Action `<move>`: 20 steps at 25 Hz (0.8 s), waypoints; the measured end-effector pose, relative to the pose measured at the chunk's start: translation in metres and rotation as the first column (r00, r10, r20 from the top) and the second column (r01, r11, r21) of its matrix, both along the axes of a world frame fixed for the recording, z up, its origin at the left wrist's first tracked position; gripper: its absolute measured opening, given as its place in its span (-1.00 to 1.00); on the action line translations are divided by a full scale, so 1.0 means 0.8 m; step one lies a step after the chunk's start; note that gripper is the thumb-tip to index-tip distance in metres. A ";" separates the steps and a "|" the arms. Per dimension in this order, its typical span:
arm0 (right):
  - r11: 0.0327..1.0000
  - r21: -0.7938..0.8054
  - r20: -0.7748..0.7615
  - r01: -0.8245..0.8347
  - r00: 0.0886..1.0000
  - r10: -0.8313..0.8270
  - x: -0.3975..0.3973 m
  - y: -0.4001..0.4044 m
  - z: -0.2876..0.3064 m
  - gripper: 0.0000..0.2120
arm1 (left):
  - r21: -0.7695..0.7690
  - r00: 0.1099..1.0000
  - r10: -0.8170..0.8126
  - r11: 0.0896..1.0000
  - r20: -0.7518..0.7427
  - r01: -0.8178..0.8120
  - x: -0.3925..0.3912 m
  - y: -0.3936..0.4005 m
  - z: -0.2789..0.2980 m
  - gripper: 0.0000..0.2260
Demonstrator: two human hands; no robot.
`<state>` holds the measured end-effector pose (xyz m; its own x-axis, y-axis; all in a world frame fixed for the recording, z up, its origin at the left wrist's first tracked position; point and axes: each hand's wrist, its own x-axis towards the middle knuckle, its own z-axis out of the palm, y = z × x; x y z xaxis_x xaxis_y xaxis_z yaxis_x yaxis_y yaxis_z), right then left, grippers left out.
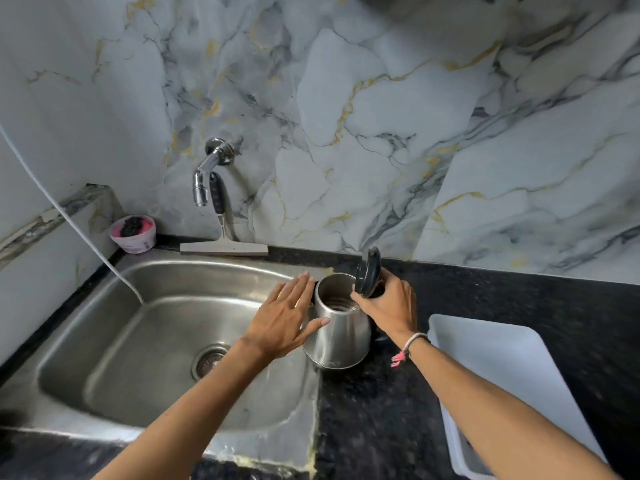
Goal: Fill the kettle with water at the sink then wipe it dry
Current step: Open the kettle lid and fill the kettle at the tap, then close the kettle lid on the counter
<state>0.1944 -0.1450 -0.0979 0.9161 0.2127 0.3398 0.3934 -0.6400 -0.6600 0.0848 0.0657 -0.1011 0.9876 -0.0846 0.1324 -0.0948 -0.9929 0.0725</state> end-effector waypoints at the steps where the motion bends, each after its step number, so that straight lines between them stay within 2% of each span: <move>1: 1.000 -0.007 0.002 -0.009 1.000 0.009 -0.002 -0.022 -0.005 -0.54 | -0.012 1.000 0.003 1.000 -0.005 -0.003 -0.005 -0.023 -0.005 -0.15; 5: 0.999 0.030 0.013 -0.043 0.999 0.042 -0.017 -0.087 -0.023 -0.55 | -0.002 0.999 0.028 1.000 -0.037 -0.028 -0.022 -0.089 -0.020 -0.17; 9: 0.966 -0.101 -0.070 -0.238 0.970 0.232 -0.011 -0.112 -0.012 -0.43 | -0.053 0.994 0.069 0.996 -0.080 -0.073 -0.034 -0.108 -0.013 -0.25; 11: 0.898 -0.187 -0.151 -0.399 0.915 0.375 -0.008 -0.124 -0.002 -0.36 | -0.178 0.995 0.059 0.981 -0.078 -0.072 -0.040 -0.106 -0.005 -0.34; 13: 0.842 -0.205 -0.253 -0.499 0.858 0.447 -0.005 -0.140 0.006 -0.32 | -0.367 0.995 0.070 0.926 -0.068 -0.090 -0.043 -0.100 0.007 -0.44; 16: 0.877 -0.204 -0.288 -0.435 0.883 0.371 -0.004 -0.137 0.019 -0.38 | -0.514 0.988 0.147 0.844 -0.052 -0.153 -0.031 -0.096 0.030 -0.49; 18: 0.871 -0.330 -0.262 -0.364 0.922 0.286 0.000 -0.108 0.030 -0.42 | -0.507 0.989 0.135 0.849 -0.066 -0.150 -0.006 -0.102 0.050 -0.50; 20: 0.846 -0.430 -0.300 -0.314 0.934 0.194 0.001 -0.071 0.038 -0.44 | -0.502 0.982 0.140 0.845 -0.124 -0.184 0.029 -0.113 0.063 -0.46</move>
<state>0.1952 -0.2018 -0.0676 0.8465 0.5267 -0.0771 0.4563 -0.7926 -0.4045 0.1084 -0.0245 -0.0507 0.9903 0.1353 0.0332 0.0921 -0.8150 0.5720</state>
